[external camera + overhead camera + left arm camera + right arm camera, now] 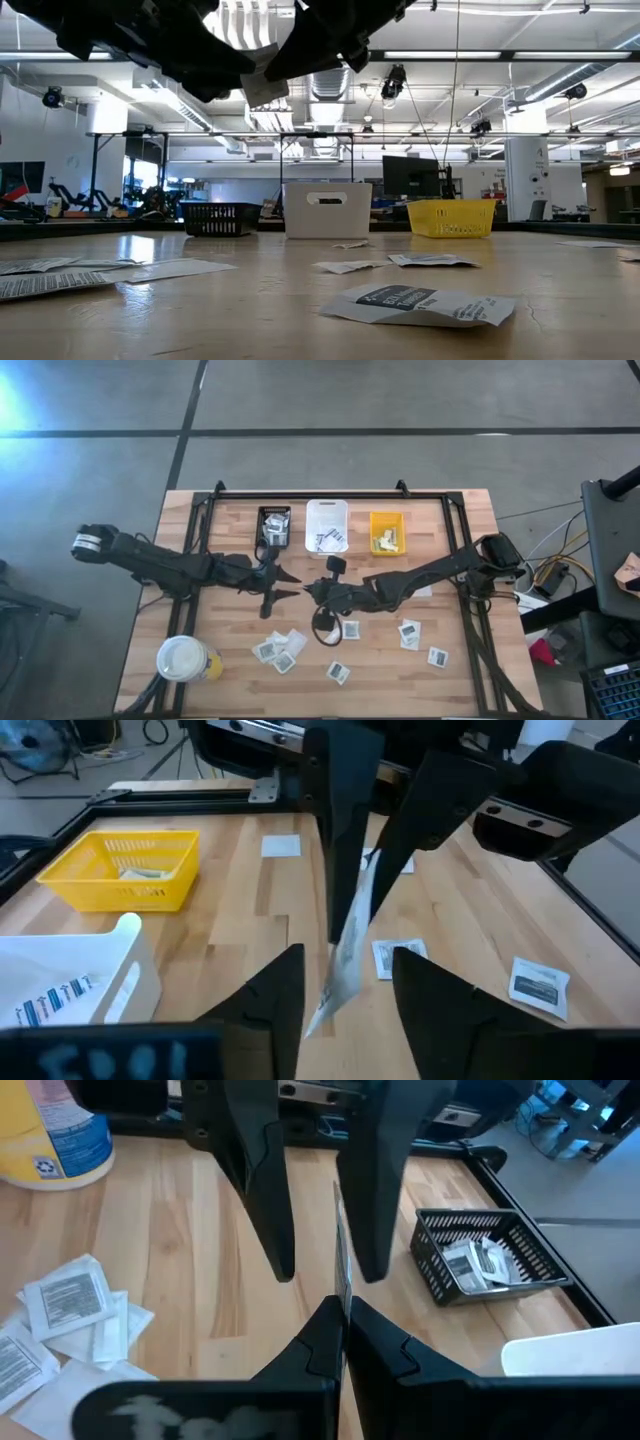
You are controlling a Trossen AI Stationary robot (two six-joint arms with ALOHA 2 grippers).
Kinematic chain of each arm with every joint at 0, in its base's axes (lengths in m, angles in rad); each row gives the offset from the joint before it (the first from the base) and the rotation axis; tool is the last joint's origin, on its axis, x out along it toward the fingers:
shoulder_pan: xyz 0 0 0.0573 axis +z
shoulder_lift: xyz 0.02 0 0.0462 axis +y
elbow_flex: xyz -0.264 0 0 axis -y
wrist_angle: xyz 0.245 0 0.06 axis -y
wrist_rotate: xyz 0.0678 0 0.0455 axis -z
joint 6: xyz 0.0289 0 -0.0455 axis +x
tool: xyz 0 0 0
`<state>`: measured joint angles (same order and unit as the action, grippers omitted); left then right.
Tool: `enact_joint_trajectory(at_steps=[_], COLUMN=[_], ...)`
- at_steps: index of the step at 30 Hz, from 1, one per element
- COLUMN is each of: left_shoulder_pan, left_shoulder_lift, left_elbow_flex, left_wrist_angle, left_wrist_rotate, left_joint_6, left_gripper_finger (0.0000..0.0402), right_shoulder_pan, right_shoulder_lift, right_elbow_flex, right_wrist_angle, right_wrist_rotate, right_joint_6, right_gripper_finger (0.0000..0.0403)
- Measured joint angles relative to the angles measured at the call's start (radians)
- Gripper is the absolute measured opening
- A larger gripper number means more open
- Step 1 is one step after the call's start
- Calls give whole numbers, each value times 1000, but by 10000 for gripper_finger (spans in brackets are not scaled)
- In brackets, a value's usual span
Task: Pick & Place First Aid Supplies
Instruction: Put the towelette pack into the black basket
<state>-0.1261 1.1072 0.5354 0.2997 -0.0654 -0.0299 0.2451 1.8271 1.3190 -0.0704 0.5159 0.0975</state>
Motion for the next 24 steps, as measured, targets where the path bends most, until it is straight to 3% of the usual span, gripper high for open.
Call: enact_joint_trajectory(at_steps=[11,18,24], left_shoulder_pan=[0,0,0], left_shoulder_lift=[0,0,1], left_elbow_flex=[-2,-15,-21], left_wrist_angle=[-8,1,-12], left_wrist_rotate=[-3,-3,-3], left_joint_6=[3,0,-3], left_gripper_finger=[11,5,2], right_shoulder_pan=[0,0,-11], right_shoulder_lift=[0,1,0], right_elbow_flex=[0,0,0], right_wrist_angle=[-2,-2,-15], right_wrist_rotate=[0,-1,0], right_joint_6=[-9,-56,-18], right_gripper_finger=[8,10,49])
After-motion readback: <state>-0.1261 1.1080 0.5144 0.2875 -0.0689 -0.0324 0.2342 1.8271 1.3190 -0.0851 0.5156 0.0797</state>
